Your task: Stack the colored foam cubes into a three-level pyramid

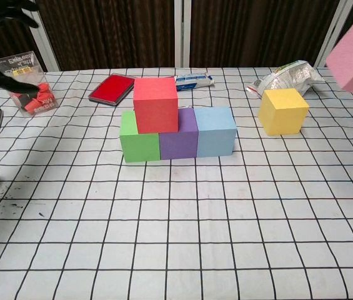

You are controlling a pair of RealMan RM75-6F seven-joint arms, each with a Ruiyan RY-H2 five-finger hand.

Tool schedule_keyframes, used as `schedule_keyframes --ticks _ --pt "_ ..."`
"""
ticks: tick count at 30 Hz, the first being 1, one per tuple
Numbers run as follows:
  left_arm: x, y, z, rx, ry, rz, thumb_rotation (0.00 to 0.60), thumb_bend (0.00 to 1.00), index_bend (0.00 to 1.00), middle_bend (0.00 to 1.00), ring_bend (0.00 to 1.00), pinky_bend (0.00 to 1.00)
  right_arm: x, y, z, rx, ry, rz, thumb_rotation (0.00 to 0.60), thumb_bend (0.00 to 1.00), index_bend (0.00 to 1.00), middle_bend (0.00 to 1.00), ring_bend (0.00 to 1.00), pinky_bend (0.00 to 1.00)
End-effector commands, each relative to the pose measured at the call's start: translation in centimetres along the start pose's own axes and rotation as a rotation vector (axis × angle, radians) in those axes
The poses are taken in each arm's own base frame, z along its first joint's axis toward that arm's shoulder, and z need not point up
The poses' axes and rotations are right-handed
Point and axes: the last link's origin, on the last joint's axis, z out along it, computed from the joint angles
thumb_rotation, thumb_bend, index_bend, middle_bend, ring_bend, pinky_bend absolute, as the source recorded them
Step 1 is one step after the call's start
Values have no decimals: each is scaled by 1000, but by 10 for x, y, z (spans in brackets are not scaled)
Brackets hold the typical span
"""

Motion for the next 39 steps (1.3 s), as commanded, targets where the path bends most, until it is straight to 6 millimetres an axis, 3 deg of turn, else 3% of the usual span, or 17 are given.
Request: schedule_keyframes --ticks 1,5,13,24,39 --pt "15 -41 -26 40 37 19 600 0 79 114 0 58 -2 -21 42 74 -155 -12 600 98 0 511 80 0" --pt "18 -60 -41 55 56 17 600 0 78 114 0 58 -15 -34 66 114 -198 -35 600 100 0 522 92 0" --pt "21 -84 -59 79 76 -38 600 0 78 114 0 59 -35 -51 92 168 -205 -184 600 101 0 522 94 0" --pt "20 -95 -69 49 42 -82 600 0 77 114 0 59 -65 -82 117 161 -155 -194 600 98 0 521 94 0" --pt "15 -106 -96 12 19 -111 600 0 77 119 0 59 -97 -106 146 111 -203 -203 600 99 0 521 94 0"
